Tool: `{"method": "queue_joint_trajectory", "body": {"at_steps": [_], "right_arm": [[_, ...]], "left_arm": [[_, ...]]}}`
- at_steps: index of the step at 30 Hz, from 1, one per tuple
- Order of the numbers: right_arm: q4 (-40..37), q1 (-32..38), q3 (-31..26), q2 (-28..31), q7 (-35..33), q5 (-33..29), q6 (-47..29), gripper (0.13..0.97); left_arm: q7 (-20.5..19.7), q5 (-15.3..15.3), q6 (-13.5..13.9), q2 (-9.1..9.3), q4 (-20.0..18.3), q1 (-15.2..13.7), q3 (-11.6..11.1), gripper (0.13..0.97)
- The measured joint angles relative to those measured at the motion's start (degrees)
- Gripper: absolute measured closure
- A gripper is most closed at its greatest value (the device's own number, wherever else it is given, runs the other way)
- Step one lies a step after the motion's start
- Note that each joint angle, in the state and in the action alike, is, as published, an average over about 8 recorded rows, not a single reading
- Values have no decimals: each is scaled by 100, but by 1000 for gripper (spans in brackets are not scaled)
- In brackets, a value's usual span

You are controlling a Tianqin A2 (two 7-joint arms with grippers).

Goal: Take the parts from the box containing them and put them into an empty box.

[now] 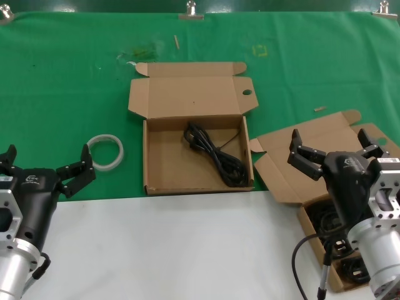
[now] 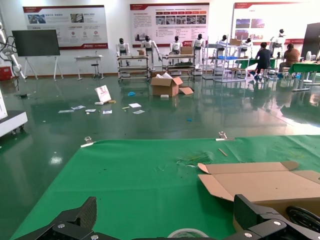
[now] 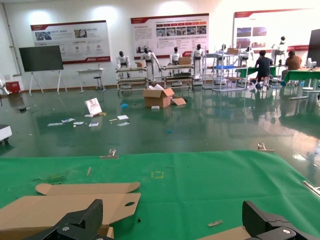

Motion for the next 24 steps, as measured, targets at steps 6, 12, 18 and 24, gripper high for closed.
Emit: {"method": "queue_joint_trajectory", "body": {"at_steps": [6, 12, 18, 24], "right_arm": [[0, 0, 0, 0, 0, 0, 0, 129], [0, 0, 0, 0, 0, 0, 0, 129], [0, 0, 0, 0, 0, 0, 0, 129], [0, 0, 0, 0, 0, 0, 0, 129]], "left_arm": [[0, 0, 0, 0, 0, 0, 0, 132], [0, 0, 0, 0, 0, 0, 0, 132], [0, 0, 0, 0, 0, 0, 0, 132], [0, 0, 0, 0, 0, 0, 0, 132]]}}
